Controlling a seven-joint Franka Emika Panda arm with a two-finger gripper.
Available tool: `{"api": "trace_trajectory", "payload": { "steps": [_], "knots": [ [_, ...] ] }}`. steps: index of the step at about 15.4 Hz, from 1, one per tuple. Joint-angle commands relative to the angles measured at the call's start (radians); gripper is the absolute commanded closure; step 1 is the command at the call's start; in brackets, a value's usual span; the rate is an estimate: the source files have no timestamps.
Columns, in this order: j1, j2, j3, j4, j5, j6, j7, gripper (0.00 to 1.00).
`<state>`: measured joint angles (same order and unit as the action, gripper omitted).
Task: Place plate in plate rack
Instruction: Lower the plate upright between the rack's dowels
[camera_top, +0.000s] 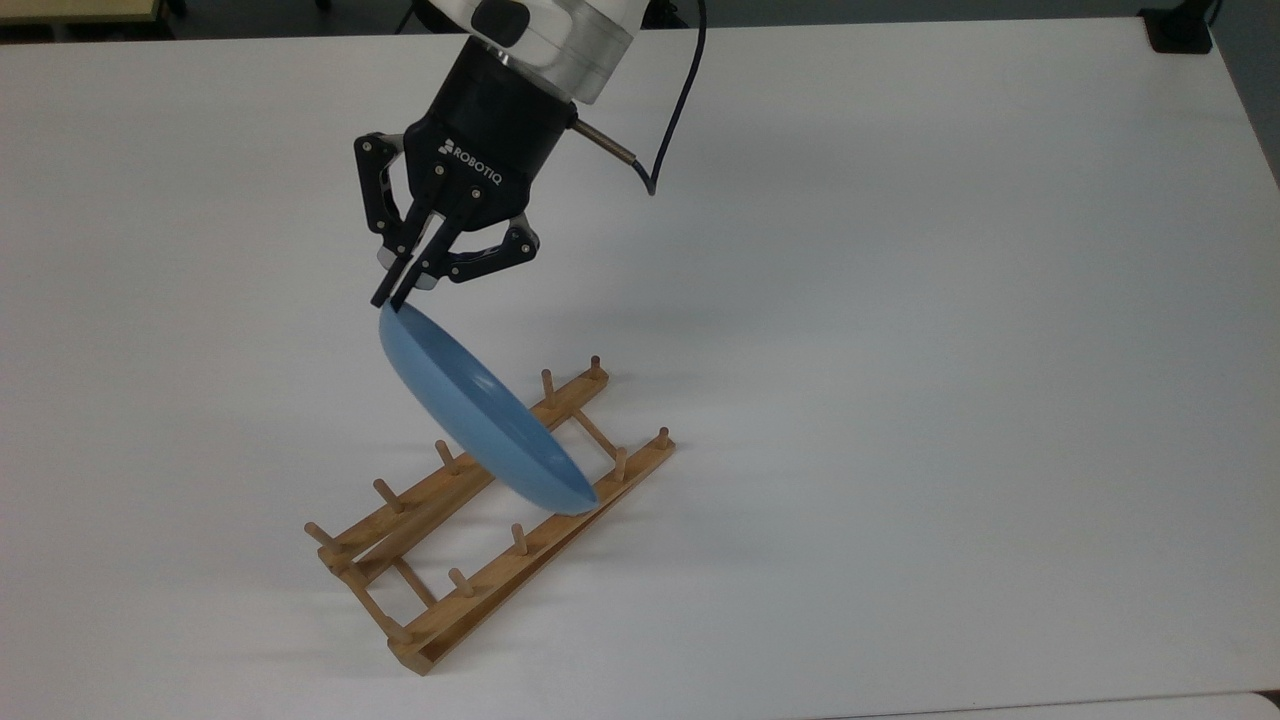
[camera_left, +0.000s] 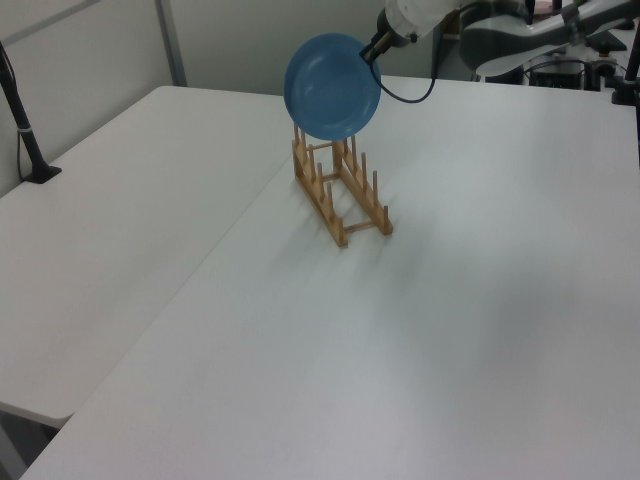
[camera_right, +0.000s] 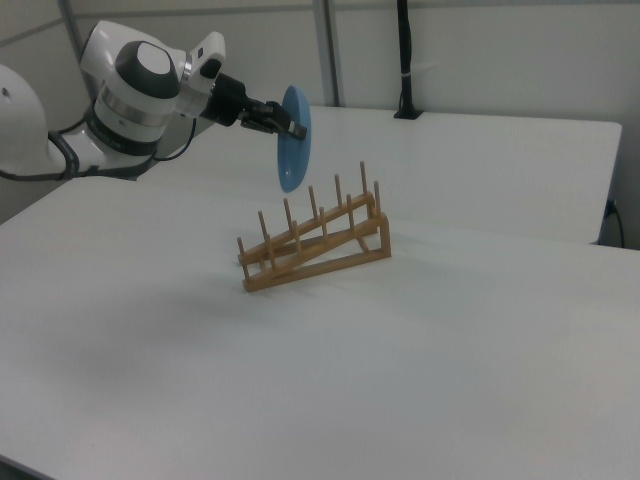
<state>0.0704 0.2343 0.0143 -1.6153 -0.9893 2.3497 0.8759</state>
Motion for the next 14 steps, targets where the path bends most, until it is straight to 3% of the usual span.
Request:
{"api": "trace_trajectory", "payload": {
  "steps": [1, 9, 14],
  "knots": [
    [0.002, -0.009, -0.005, -0.029, -0.094, 0.016, 0.095, 1.0],
    [0.011, 0.055, -0.004, -0.044, -0.163, 0.016, 0.104, 1.0],
    [0.02, 0.108, -0.004, -0.044, -0.279, 0.016, 0.192, 1.0]
  ]
}}
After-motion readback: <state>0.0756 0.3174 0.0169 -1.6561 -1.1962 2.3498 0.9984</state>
